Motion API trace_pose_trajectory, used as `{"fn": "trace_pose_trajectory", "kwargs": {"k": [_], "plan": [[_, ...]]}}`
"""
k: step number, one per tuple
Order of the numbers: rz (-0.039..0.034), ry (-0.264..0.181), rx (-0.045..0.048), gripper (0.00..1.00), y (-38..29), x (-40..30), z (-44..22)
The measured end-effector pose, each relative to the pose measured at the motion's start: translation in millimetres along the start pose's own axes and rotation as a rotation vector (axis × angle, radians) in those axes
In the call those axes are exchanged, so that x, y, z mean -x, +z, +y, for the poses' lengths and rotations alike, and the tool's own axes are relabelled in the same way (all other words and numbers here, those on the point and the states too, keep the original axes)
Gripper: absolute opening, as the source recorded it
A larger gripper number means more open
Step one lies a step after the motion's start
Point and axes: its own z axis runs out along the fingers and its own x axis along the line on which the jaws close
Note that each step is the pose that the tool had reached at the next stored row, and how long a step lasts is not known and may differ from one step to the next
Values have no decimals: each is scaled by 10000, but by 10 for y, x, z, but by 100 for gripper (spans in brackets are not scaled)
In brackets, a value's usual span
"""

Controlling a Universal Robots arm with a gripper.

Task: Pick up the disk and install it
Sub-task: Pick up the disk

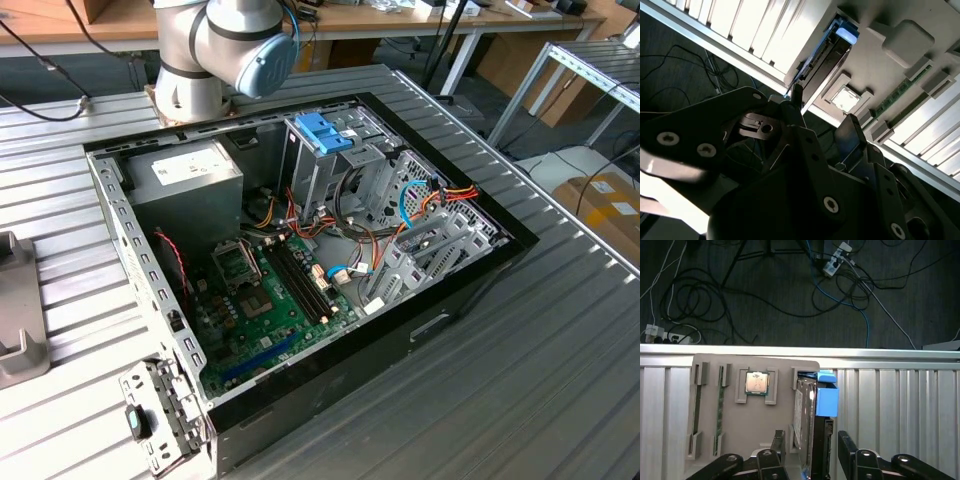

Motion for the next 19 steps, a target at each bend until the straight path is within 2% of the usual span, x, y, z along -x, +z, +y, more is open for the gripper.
{"fn": "trace_pose_trajectory", "kwargs": {"k": [5, 9, 19], "plan": [[0, 23, -2, 54, 21, 16, 12], [-16, 312, -33, 54, 35, 16, 12], [-17, 320, -34, 54, 60, 14, 58]]}}
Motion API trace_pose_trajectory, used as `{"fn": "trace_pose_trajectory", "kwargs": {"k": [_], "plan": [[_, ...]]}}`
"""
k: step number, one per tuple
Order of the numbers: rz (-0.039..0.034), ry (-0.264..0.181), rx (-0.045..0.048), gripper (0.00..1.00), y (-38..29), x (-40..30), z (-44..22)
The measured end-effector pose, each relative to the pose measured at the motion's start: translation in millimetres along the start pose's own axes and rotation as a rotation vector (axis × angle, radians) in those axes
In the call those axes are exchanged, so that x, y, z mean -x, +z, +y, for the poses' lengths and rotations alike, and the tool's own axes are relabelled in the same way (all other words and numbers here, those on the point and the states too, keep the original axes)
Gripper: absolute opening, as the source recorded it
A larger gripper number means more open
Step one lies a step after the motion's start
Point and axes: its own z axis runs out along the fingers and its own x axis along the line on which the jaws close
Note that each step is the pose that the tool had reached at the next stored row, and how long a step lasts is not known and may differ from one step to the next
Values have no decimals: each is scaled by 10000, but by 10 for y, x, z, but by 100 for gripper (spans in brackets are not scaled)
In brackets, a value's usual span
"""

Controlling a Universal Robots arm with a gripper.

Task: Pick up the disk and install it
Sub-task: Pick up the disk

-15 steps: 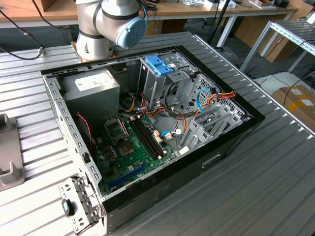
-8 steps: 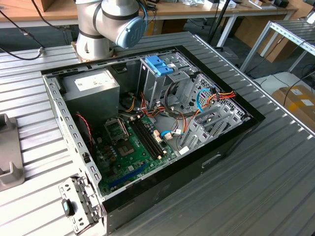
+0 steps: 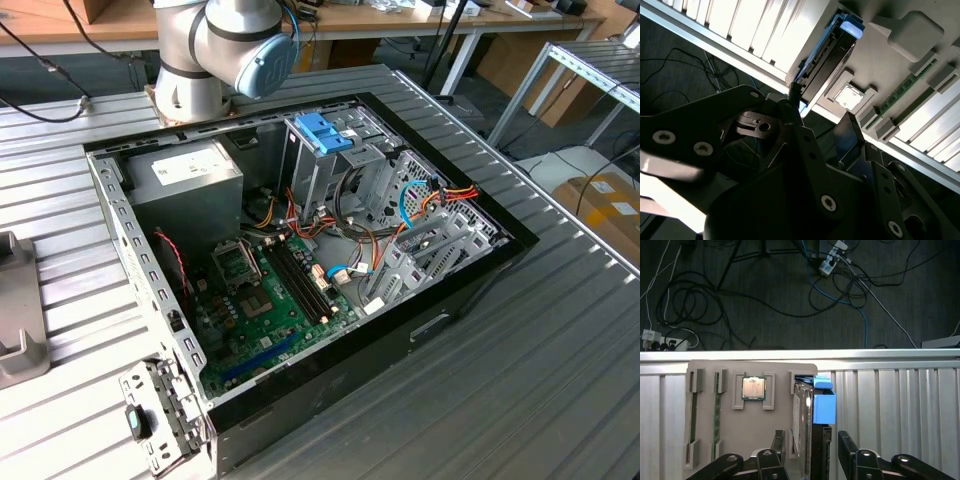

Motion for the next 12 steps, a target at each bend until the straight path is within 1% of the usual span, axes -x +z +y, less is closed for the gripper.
{"fn": "trace_pose_trajectory", "kwargs": {"k": [12], "plan": [[-1, 0, 0, 54, 49, -6, 25]]}}
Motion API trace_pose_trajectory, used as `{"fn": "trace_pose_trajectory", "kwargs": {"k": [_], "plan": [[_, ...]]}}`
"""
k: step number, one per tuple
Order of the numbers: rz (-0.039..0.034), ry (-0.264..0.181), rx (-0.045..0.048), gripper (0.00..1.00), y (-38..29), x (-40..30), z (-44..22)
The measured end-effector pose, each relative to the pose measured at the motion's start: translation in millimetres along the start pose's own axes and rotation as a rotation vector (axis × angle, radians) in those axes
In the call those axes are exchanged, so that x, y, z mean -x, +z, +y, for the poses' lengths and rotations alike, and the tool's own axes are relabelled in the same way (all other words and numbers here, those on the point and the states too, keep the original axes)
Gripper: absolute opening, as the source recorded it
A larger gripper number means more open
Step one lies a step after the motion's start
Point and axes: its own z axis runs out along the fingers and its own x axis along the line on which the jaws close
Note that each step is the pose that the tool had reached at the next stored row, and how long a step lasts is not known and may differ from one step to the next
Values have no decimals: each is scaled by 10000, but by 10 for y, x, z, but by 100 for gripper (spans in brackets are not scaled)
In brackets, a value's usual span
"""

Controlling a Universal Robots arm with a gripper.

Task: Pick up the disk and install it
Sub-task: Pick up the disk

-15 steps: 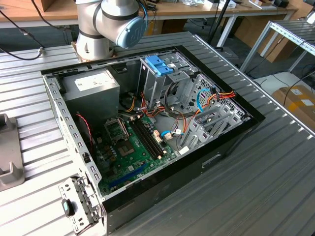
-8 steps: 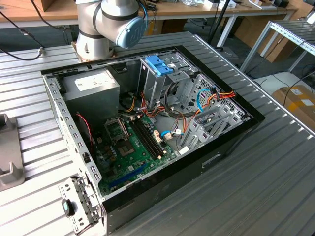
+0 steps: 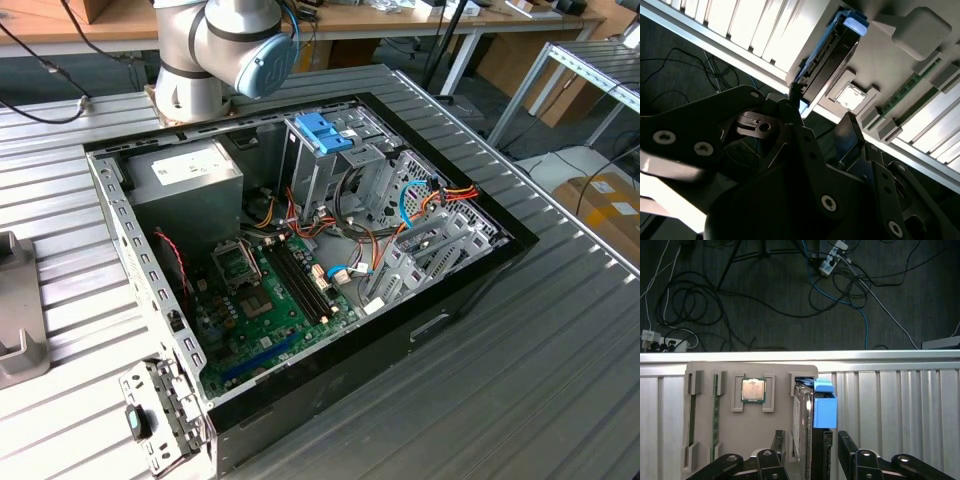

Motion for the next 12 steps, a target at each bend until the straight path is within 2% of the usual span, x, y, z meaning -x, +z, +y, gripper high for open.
{"fn": "trace_pose_trajectory", "kwargs": {"k": [6, 12], "plan": [[0, 1, 1, 54, 17, 0, 18], [-1, 1, -1, 54, 39, 38, 25]]}}
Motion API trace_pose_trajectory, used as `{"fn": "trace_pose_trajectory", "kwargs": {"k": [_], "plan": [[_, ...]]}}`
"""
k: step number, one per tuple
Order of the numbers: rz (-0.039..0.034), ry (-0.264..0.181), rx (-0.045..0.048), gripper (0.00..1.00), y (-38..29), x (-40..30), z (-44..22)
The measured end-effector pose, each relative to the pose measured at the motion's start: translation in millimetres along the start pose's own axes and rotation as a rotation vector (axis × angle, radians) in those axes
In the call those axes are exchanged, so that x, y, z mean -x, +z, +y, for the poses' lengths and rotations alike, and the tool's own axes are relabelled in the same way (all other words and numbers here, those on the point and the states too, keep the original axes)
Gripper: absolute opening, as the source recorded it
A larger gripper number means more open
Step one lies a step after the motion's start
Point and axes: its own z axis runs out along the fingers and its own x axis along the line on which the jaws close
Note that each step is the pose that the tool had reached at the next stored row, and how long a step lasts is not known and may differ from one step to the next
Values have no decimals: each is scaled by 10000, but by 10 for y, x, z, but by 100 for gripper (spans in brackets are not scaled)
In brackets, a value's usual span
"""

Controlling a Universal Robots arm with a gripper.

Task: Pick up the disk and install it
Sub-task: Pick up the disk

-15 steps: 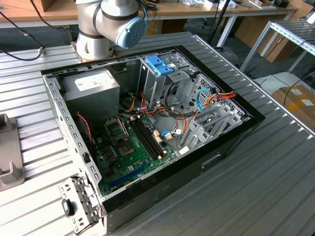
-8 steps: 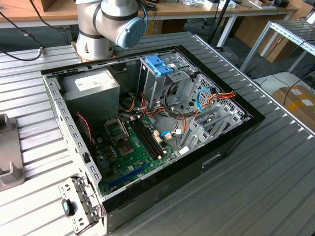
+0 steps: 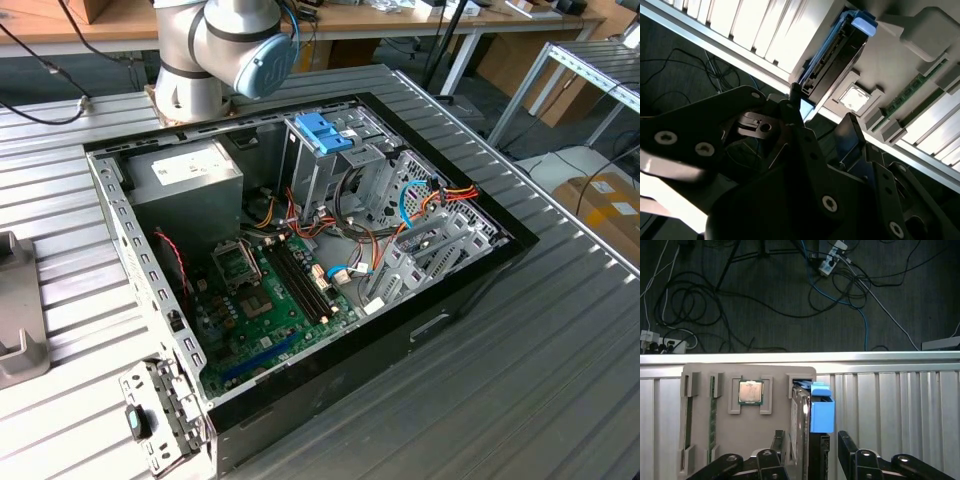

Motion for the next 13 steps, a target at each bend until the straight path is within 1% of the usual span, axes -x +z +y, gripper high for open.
{"fn": "trace_pose_trajectory", "kwargs": {"k": [5, 8, 13], "plan": [[0, 0, 1, 54, 27, 18, 27], [0, 0, 1, 54, 65, 20, 41], [0, -1, 1, 54, 147, 27, 61]]}}
